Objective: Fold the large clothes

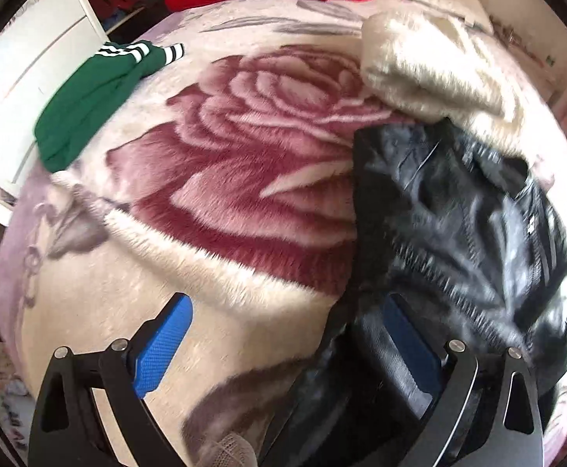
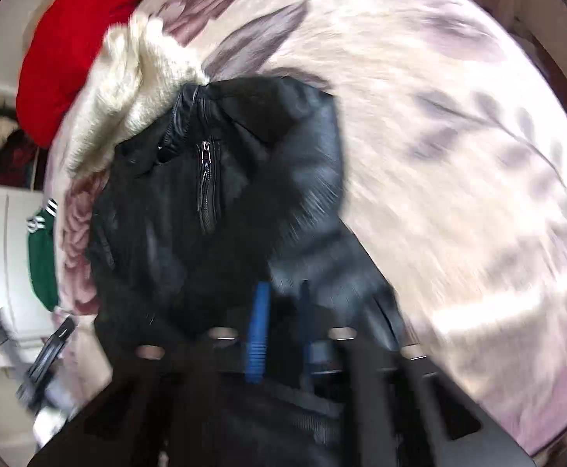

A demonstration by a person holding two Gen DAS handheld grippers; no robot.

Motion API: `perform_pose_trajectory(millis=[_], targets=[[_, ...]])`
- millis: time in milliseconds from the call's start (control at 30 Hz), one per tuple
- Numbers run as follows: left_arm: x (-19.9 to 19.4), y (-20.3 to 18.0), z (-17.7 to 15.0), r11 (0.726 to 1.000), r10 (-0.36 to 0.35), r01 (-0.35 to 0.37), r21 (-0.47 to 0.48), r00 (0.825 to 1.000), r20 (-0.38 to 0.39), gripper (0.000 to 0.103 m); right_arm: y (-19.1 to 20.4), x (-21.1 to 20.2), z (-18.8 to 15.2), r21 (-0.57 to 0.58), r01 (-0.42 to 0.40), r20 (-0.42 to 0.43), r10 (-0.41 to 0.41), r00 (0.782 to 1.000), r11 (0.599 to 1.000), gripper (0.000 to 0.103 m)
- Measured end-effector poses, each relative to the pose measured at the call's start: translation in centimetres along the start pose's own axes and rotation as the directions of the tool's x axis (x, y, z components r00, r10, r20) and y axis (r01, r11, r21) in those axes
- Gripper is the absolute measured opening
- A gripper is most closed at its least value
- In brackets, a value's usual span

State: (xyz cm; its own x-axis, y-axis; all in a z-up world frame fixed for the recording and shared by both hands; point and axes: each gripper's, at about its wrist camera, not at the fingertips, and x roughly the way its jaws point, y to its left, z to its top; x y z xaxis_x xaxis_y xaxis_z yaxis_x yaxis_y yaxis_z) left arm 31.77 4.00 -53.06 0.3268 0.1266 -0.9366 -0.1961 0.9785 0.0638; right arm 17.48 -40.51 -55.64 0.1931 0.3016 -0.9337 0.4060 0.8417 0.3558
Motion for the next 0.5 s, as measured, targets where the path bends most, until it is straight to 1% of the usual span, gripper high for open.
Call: perform_pose_trajectory(millis=[33,67,100,133,167,200,233,300,333,367,433,467,500], targets=[[-0.1,-0.2,-0.5,1.0,0.011,-0.011,-0.004,1.0,-0.01,0.101,0.2,2.8,1.2,-0.029,0.04,-0.068,-0.042,0.997,0.999,0.01],[-0.3,-0.6,-0.9,1.0,0.018,-0.018,-0.009,1.0,-0.014,0.101,0.0,4.9,2.1,-0.047,0.07,-0.13,-0.076,0.989,0.996,0.01],[-0.6,-0.8,-1.1,1.0,0.025,-0.025,-0.011,1.0,-0.013,0.101,-0.2,6.5,2.3,-0.057,0.072,-0.182,-0.081,0.98,0.996,0.01],[-1.1,-1.2,-1.5,0.999,0.034,-0.034,-0.012,0.999,-0.006,0.101,-0.2,6.9,2.6,-0.062,0.059,-0.197,-0.071,0.978,0.996,0.01],[-2.0,-1.9,-2.0,0.999,0.042,-0.042,-0.01,0.999,0.005,0.101,-0.2,6.5,3.0,-0.064,0.026,-0.22,-0.04,0.975,0.998,0.011],[-2.7,-2.6,-2.5,0.999,0.053,-0.053,-0.01,0.999,0.013,0.101,-0.4,5.7,3.4,-0.058,-0.014,-0.235,0.0,0.972,0.998,0.012],[-3.5,-3.3,-3.1,0.998,0.066,-0.066,-0.01,0.998,0.018,0.101,-1.6,3.8,4.1,-0.037,-0.086,-0.239,0.075,0.968,0.996,0.012],[-5.1,-4.7,-5.0,0.995,0.092,-0.092,-0.026,0.996,0.012,0.101,-4.1,0.6,5.3,0.019,-0.177,-0.216,0.177,0.96,0.984,0.03],[-6.0,-5.6,-6.3,0.993,0.111,-0.111,-0.048,0.994,0.002,0.101,-6.0,-0.9,6.5,0.048,-0.207,-0.202,0.213,0.956,0.977,0.05],[-6.4,-6.2,-7.1,0.99,0.127,-0.127,-0.064,0.992,-0.008,0.101,-7.3,-1.6,7.6,0.063,-0.229,-0.195,0.237,0.952,0.971,0.063],[-7.1,-7.4,-9.5,0.978,0.172,-0.175,-0.118,0.984,-0.036,0.101,-10.0,-1.6,10.8,0.09,-0.266,-0.192,0.278,0.941,0.96,0.063],[-7.0,-7.9,-10.2,0.971,0.197,-0.201,-0.129,0.979,-0.048,0.101,-10.9,-0.9,12.6,0.105,-0.284,-0.2,0.299,0.933,0.953,0.063],[-6.8,-8.4,-11.2,0.961,0.232,-0.24,-0.139,0.97,-0.07,0.101,-11.7,0.2,14.3,0.121,-0.303,-0.211,0.322,0.923,0.945,0.063]])
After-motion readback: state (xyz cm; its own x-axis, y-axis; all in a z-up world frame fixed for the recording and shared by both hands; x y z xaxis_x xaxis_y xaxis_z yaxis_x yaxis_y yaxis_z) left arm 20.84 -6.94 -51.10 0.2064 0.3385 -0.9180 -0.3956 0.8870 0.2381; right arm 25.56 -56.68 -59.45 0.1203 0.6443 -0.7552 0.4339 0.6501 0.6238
